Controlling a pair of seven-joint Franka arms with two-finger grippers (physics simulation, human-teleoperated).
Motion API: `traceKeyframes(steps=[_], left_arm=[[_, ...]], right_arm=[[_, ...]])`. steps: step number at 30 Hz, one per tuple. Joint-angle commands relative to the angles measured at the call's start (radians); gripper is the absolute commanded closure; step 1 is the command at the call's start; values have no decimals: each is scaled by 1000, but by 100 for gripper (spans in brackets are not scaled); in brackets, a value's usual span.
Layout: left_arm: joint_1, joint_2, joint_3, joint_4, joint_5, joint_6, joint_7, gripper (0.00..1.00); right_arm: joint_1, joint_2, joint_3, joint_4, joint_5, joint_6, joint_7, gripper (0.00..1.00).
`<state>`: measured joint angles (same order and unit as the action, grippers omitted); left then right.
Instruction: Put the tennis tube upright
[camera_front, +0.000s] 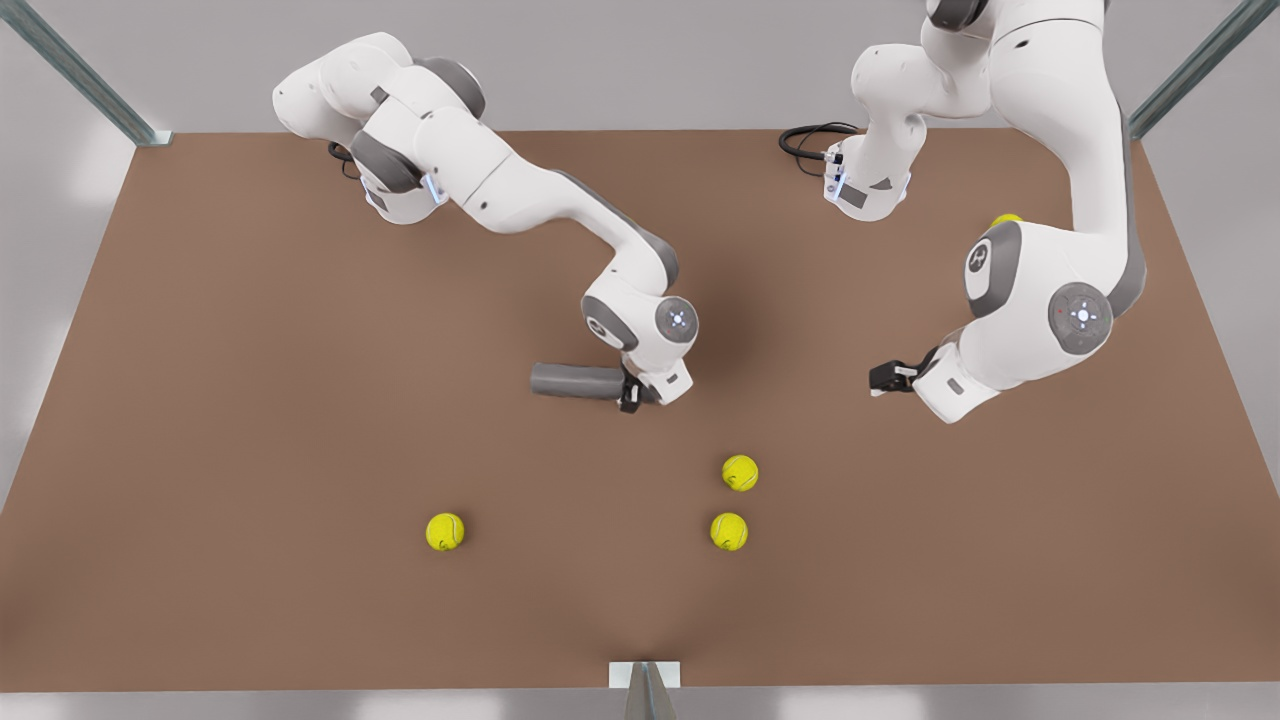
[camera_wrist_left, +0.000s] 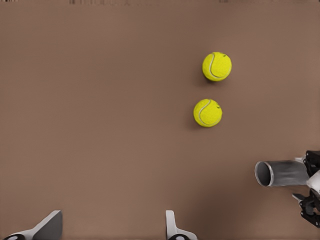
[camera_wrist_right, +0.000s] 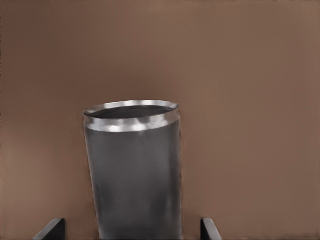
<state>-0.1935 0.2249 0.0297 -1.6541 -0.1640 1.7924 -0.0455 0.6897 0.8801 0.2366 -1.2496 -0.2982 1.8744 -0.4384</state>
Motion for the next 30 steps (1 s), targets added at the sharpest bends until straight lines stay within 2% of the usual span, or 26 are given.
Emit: traceKeyframes(steps=[1,4,5,6,7,8,9,10,11,12,15,18,23,26,30], left_arm=[[0,-1,-2,0,0,7,-53,0],[-6,-1,-125,7,-161,94,-260,0],[-6,1,-142,7,-293,119,-266,0],[-6,2,-142,7,-437,162,-264,0],[-12,20,-157,7,-499,194,-264,0],[-15,42,-185,7,-565,240,-264,0],[-15,60,-201,7,-589,251,-252,0],[-15,91,-201,7,-653,249,-200,0],[-15,114,-201,7,-745,246,-97,0],[-15,142,-205,8,-773,249,-54,0],[-15,172,-240,-7,-778,245,53,0],[-15,194,-243,-104,-848,277,274,0],[-32,114,-280,-314,-1123,413,404,0],[-35,103,-317,-421,-1379,463,608,0],[-35,106,-312,-435,-1373,470,639,0]], right_arm=[[-1,-58,1,-10,2,-18,293,0],[-216,-292,4,-10,10,-170,287,0],[-309,-371,0,-2,11,-182,288,0],[-452,-432,-8,9,146,-231,291,0],[-597,-423,-37,122,286,-273,355,0],[-699,-408,-48,190,280,-308,366,0],[-771,-426,-68,162,284,-396,385,0],[-794,-538,-77,6,272,-324,417,2],[-796,-731,-86,-307,255,-98,451,0],[-794,-840,-88,-465,271,-17,555,0],[-791,-825,-86,-441,271,-57,649,0],[-791,-805,-86,-422,271,-60,676,0],[-788,-802,-85,-416,272,-60,691,0],[-786,-800,-85,-416,272,-60,693,0],[-785,-800,-85,-415,271,-58,693,0]])
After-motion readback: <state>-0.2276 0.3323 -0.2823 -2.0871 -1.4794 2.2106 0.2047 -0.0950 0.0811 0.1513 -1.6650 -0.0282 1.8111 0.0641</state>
